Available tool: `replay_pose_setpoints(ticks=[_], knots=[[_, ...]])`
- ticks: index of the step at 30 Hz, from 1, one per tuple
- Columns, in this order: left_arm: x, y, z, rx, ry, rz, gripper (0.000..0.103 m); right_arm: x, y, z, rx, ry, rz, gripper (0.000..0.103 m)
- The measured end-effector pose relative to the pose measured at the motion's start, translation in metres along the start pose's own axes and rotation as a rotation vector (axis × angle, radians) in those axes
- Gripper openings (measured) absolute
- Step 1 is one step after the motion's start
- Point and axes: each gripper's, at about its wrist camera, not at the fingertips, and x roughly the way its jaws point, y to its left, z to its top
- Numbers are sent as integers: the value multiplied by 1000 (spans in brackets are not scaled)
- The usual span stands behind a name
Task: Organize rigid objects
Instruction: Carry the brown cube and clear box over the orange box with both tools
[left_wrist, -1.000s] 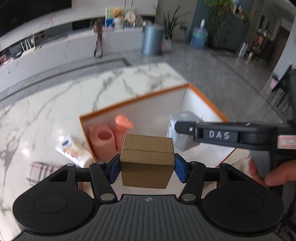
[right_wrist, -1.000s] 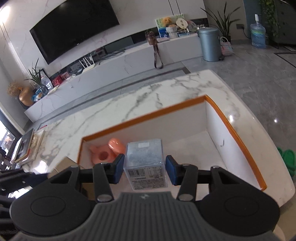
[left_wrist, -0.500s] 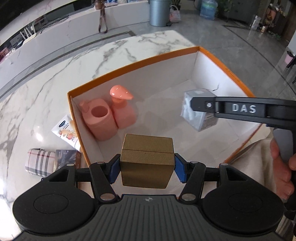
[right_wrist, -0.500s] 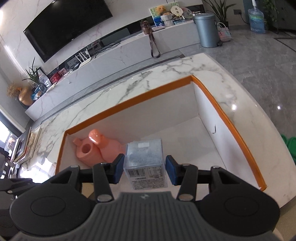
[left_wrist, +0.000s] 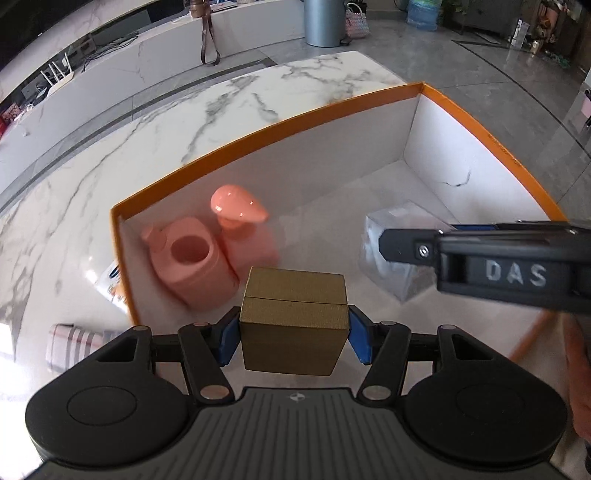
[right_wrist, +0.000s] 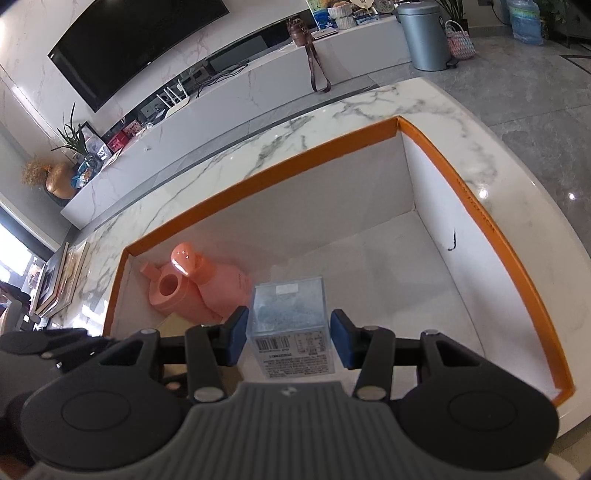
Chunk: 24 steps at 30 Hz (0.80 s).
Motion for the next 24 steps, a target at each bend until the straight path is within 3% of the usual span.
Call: replay_pose_setpoints(ticks=[12, 19, 24], knots=[[26, 6, -1, 19, 68, -57, 68, 14, -10, 6, 22, 33, -21, 49], [38, 3, 10, 34, 52, -52, 68, 23, -8, 5, 19, 65, -18, 49], [47, 4, 15, 36, 115, -29, 73, 31, -10, 8, 28, 100, -17, 49]])
